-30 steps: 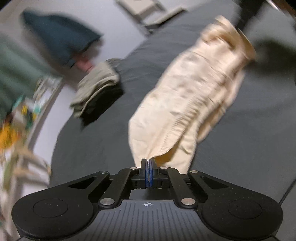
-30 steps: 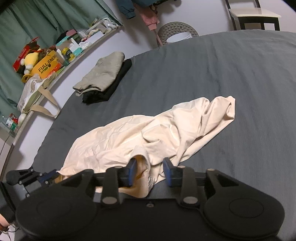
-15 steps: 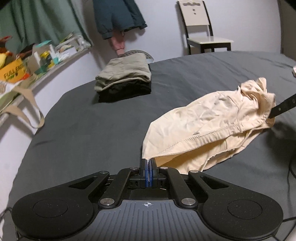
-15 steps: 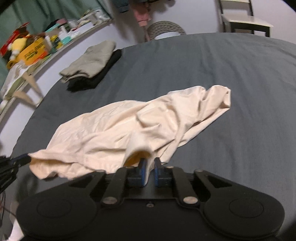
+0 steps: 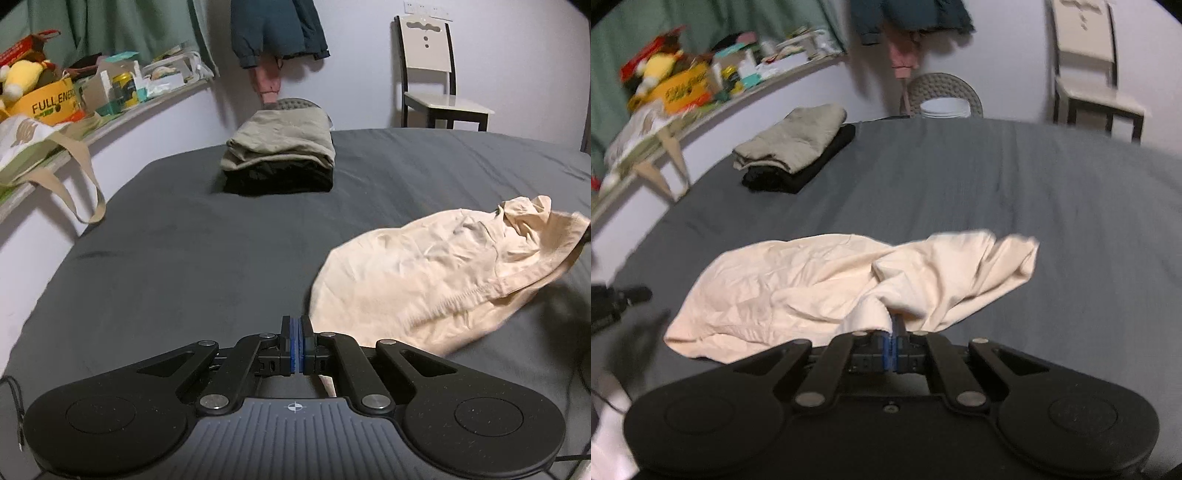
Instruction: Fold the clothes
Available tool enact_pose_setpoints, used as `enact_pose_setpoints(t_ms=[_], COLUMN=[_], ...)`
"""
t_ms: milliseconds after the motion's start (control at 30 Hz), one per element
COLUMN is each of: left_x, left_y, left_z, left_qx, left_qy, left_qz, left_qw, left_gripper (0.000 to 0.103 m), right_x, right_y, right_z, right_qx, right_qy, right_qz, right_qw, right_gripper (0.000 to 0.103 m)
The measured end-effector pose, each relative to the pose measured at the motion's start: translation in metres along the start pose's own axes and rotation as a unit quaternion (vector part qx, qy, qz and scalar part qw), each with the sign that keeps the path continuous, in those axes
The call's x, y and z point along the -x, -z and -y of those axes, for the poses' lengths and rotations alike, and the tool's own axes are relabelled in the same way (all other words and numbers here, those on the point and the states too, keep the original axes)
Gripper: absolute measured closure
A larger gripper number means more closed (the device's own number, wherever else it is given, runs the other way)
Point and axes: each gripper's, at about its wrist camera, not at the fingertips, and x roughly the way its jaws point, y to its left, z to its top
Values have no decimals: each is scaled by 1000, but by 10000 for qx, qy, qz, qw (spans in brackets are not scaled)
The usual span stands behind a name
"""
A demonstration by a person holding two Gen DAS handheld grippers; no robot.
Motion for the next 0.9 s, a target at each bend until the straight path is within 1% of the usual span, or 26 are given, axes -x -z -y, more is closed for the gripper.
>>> enact_pose_setpoints(t_ms=[67, 100, 133, 167, 233, 333, 367, 433, 500, 533, 567, 600, 633, 733, 800, 833, 867, 900], left_x=[-3, -3, -1, 0, 1, -6, -8, -10, -10, -8, -5, 0, 3, 4, 4, 2, 0, -2], left_y=[-2, -1, 0, 2, 8, 18, 21, 23, 26, 27, 29, 31, 34, 36, 37, 37, 37, 37], left_z=[4, 10, 16, 22, 36, 51, 54, 56, 60, 62, 64, 67, 69, 73, 77, 79, 82, 85], left_qx=[-159, -331, -556, -830, -1467, -2299, -2480, -2656, -2832, -2940, -3036, -3125, -3222, -3403, -3511, -3597, -3696, -3811], left_qy=[319, 477, 564, 576, 486, 226, 165, 122, 93, 66, 41, 8, -42, -128, -288, -405, -508, -578], left_qz=[-108, -147, -120, -91, -97, -323, -388, -434, -361, -305, -228, -102, 14, 7, 124, 154, 167, 166], left_qw=[9993, 9982, 9968, 9948, 9879, 9724, 9678, 9630, 9583, 9553, 9525, 9499, 9467, 9402, 9358, 9321, 9277, 9226], left_gripper=[101, 101, 101, 101, 101, 90, 88, 86, 77, 58, 34, 27, 26, 26, 28, 38, 50, 55], right_x=[-1, -2, -4, -5, -9, -13, -14, -15, -16, -17, -17, -18, -18, -18, -17, -17, -17, -16], right_y=[-3, -2, 0, 1, 3, 6, 7, 7, 7, 8, 8, 8, 8, 9, 9, 9, 10, 10], right_z=[2, 3, 3, 4, 5, 7, 7, 8, 10, 11, 12, 13, 13, 13, 13, 14, 15, 16], right_qx=[9, -21, -51, -81, -141, -231, -254, -284, -323, -350, -378, -404, -430, -443, -449, -462, -489, -517], right_qy=[-53, -70, -87, -104, -138, -188, -203, -225, -242, -258, -274, -294, -315, -350, -359, -364, -367, -371], right_qz=[-76, -100, -123, -147, -195, -266, -278, -272, -286, -299, -308, -310, -309, -296, -284, -279, -274, -269], right_qw=[10000, 9999, 9999, 9998, 9996, 9992, 9991, 9990, 9988, 9986, 9984, 9983, 9981, 9980, 9979, 9979, 9978, 9976], right_gripper=[101, 101, 101, 101, 101, 100, 100, 100, 100, 100, 100, 100, 100, 100, 100, 100, 100, 100])
